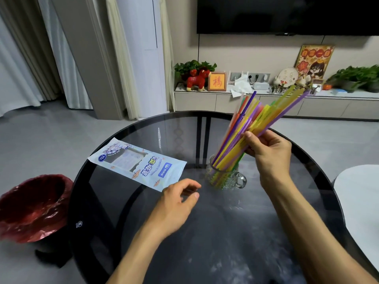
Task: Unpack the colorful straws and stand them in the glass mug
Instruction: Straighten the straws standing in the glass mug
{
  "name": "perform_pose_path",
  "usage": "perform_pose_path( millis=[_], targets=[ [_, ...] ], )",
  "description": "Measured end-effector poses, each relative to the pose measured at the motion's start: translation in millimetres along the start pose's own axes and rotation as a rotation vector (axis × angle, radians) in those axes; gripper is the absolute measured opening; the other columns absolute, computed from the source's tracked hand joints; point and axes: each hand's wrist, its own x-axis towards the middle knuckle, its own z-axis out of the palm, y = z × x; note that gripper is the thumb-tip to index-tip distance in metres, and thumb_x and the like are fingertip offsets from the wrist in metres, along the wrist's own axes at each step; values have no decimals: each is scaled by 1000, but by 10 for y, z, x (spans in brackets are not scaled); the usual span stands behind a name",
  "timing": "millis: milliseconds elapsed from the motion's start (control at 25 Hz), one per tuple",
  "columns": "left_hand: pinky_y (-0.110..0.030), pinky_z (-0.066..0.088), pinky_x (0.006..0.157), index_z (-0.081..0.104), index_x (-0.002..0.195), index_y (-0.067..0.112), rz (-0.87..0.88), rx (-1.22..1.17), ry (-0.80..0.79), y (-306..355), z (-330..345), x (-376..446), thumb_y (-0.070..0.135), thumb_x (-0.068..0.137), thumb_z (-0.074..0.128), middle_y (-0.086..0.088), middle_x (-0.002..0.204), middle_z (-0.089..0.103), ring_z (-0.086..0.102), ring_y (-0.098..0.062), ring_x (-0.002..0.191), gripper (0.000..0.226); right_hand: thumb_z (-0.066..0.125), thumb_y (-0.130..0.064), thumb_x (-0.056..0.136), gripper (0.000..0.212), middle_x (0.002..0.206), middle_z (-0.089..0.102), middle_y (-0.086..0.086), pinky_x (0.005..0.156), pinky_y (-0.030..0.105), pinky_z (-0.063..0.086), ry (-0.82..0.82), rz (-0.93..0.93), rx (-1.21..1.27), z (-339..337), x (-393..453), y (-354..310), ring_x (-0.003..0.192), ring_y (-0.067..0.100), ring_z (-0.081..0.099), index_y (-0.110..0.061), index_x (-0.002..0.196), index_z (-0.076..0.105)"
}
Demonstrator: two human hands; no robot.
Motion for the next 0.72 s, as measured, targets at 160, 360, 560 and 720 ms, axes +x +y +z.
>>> perform_pose_path(
  millis=[160,360,560,720],
  targets=[
    [-28,53,91,68,100,30,0,21,6,4,33,18,17,89,62,15,97,70,66,0,95,18,69,-9,88,11,89,77,6,77,44,62,-13,53,-115,48,11,200,86,27,75,-17,95,74],
    [-17,49,84,67,103,28,28,103,25,-3,33,9,18,90,61,18,97,67,65,0,93,17,71,-13,88,13,91,77,6,77,45,62,9,32,-264,120,0,298,84,21,75,-11,99,76],
    [-15,48,79,67,101,26,48,122,77,-25,6,-3,17,90,61,17,94,67,65,-2,92,16,73,-26,87,19,89,77,1,73,41,63,11,-6,-431,76,21,285,78,17,75,-14,100,76],
    [-13,47,81,67,101,25,85,168,102,-24,-1,2,17,89,61,17,96,68,62,1,94,16,71,-41,85,24,64,65,-8,53,22,47,-10,-139,-743,20,-50,194,59,12,65,-18,78,73]
  ],
)
